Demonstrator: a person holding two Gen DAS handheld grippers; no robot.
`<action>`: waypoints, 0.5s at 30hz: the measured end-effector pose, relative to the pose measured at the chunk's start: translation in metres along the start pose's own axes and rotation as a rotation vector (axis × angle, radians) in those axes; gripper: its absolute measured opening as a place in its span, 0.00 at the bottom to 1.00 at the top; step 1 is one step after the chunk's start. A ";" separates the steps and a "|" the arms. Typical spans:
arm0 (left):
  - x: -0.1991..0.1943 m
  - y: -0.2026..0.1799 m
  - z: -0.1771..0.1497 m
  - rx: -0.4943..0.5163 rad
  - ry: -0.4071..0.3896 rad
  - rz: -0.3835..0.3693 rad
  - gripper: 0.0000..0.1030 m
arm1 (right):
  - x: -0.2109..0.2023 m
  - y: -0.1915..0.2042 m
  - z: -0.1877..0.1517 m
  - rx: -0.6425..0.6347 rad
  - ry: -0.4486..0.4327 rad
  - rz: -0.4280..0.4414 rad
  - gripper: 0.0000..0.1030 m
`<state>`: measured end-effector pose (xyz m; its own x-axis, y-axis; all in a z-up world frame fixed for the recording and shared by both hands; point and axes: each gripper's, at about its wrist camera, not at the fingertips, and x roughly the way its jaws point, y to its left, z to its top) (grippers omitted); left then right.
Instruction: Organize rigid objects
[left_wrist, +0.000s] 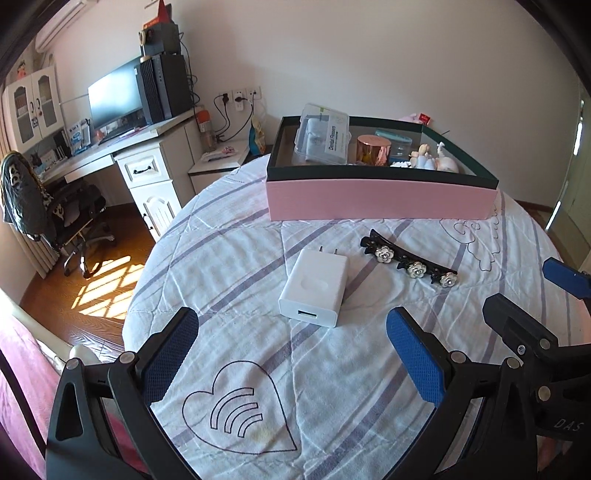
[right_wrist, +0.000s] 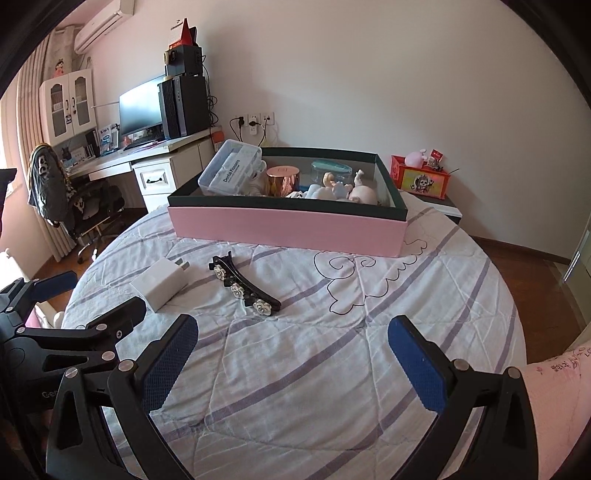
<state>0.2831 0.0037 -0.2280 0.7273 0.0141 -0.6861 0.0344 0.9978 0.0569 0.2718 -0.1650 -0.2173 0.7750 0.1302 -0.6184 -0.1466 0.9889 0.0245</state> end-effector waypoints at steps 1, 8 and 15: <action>0.005 0.000 0.001 0.002 0.008 0.001 1.00 | 0.004 0.000 0.000 0.000 0.007 -0.001 1.00; 0.025 0.003 0.006 0.001 0.044 -0.012 1.00 | 0.029 -0.002 0.009 -0.008 0.058 0.002 1.00; 0.052 0.004 0.012 -0.004 0.149 -0.053 1.00 | 0.047 -0.001 0.014 -0.019 0.104 -0.016 1.00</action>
<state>0.3293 0.0074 -0.2550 0.6147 -0.0297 -0.7882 0.0670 0.9976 0.0147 0.3163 -0.1588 -0.2354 0.7093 0.1057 -0.6969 -0.1472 0.9891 0.0002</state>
